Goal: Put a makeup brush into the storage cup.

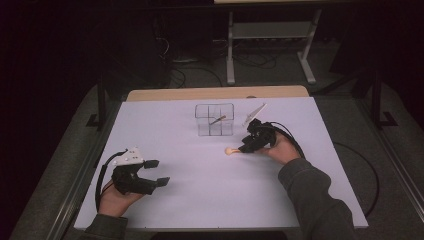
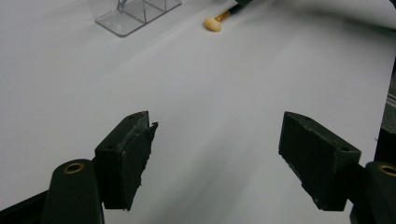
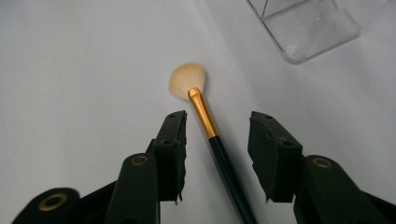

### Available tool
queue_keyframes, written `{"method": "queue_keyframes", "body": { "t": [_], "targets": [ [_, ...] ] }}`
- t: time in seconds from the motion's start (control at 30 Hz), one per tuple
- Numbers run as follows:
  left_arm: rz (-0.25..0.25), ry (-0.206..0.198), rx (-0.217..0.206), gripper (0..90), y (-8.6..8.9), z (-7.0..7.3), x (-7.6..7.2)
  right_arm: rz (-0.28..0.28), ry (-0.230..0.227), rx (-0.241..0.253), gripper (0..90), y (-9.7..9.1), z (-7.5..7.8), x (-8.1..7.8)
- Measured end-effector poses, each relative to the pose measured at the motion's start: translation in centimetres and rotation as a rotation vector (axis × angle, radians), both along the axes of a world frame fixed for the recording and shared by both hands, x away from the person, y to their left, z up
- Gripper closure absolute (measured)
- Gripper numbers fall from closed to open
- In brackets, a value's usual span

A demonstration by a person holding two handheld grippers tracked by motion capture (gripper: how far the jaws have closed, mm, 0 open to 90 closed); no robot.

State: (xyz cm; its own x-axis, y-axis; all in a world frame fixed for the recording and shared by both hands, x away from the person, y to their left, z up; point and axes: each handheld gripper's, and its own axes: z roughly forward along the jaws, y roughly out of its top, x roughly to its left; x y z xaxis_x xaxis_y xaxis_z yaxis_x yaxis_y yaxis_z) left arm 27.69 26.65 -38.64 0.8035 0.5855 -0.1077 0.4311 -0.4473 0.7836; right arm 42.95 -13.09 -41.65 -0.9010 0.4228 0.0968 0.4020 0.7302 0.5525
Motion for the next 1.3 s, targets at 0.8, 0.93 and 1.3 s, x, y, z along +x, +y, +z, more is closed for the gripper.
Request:
{"method": "queue_keyframes", "body": {
  "t": [0.8,0.93,1.3],
  "targets": [
    [-0.003,0.005,0.000,24.6,0.0,-0.1,0.1,0.060,-0.016,-0.080,73.4,1.0,-1.0,0.2],
    [-0.004,0.006,0.003,24.6,0.0,-0.2,0.2,0.065,-0.014,-0.086,75.8,1.1,-1.1,0.2],
    [-0.001,0.012,0.002,24.6,0.1,-0.2,0.2,0.096,-0.037,-0.122,80.5,1.5,-1.3,0.1]
  ]
}}
